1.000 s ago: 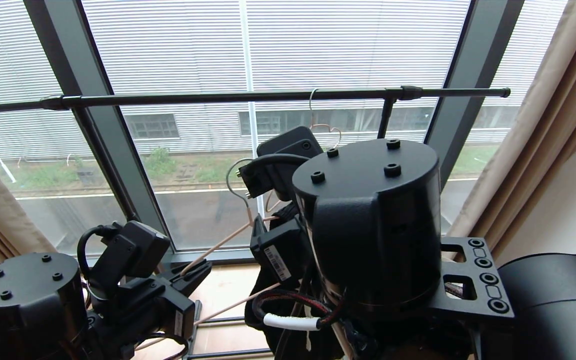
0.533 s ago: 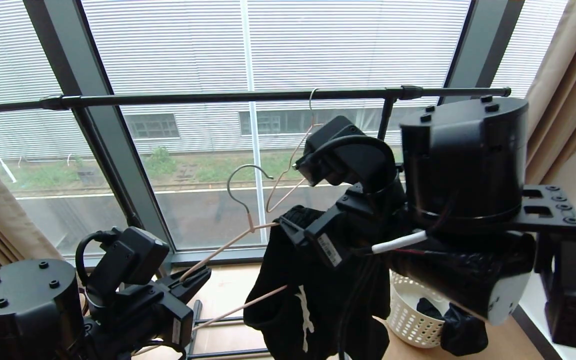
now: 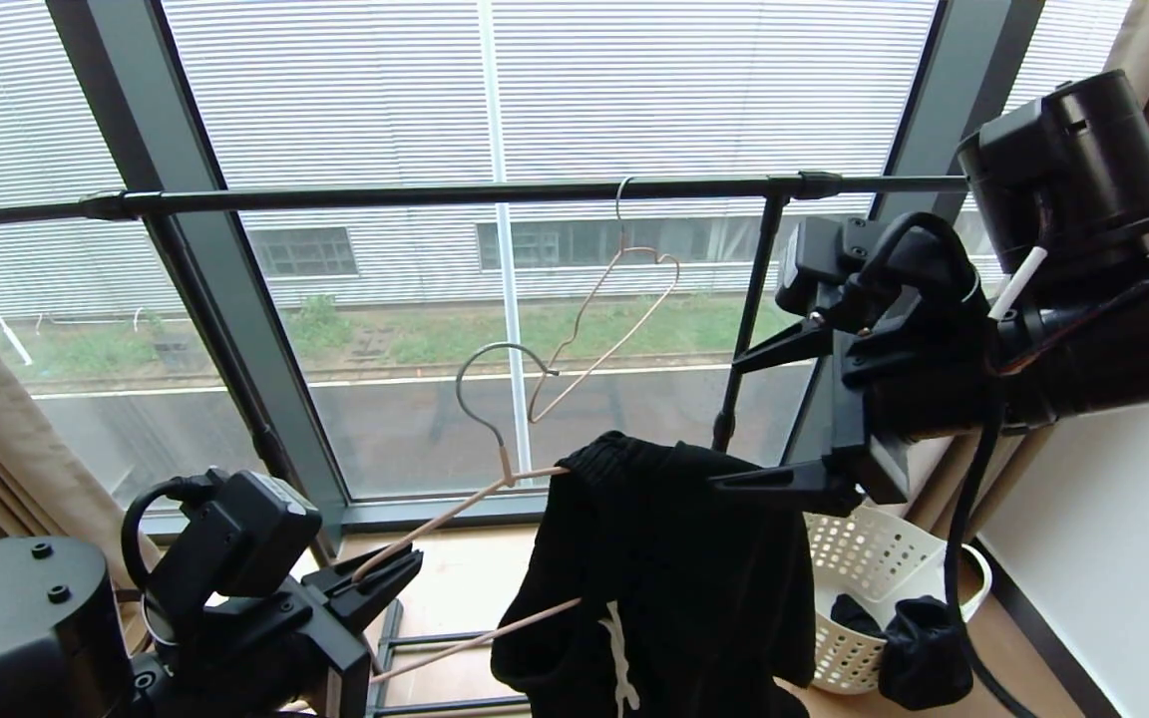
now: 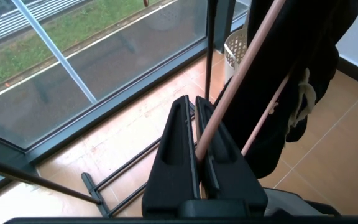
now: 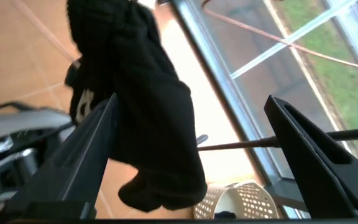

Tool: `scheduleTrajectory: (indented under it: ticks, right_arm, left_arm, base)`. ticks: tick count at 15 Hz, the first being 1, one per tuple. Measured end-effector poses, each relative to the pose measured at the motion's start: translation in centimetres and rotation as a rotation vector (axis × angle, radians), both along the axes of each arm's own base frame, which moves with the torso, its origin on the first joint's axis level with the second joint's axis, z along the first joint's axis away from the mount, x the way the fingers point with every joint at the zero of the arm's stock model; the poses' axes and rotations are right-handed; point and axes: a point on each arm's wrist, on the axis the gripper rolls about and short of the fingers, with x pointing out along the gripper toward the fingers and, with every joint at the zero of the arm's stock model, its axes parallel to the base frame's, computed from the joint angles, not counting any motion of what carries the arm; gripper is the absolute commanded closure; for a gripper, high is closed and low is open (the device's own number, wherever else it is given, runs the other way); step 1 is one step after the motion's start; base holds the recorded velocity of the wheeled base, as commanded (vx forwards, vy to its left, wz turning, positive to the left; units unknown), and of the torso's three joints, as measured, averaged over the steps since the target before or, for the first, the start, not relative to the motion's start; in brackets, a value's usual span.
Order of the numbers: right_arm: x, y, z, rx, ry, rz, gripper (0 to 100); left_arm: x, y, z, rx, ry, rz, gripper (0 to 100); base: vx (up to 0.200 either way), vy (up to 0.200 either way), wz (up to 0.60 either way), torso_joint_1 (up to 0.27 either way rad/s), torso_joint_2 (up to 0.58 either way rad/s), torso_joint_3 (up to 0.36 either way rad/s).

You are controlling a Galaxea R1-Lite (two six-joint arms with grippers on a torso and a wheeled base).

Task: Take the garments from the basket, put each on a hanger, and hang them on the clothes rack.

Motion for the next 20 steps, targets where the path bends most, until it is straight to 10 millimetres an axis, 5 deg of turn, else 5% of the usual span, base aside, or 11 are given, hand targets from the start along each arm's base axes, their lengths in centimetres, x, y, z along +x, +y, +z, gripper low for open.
scheduleTrajectory:
  ticks: [8, 20]
  right_arm:
    - [4.0, 2.4, -1.8, -0.098, 0.136, 0.135, 0]
    - [5.1, 6.5, -3.4, -0.104, 0.162, 0.196, 0]
  left_arm:
    - [-1.0, -0.6, -0.1, 0.002, -0.001, -0.059, 100]
    - [-1.2, -0.7, 0.2, -0.007, -0.013, -0.069, 100]
  base:
    - [0.000, 0.000, 0.00, 0.000, 0.00, 0.000]
    - [0.000, 0.000, 0.00, 0.000, 0.00, 0.000]
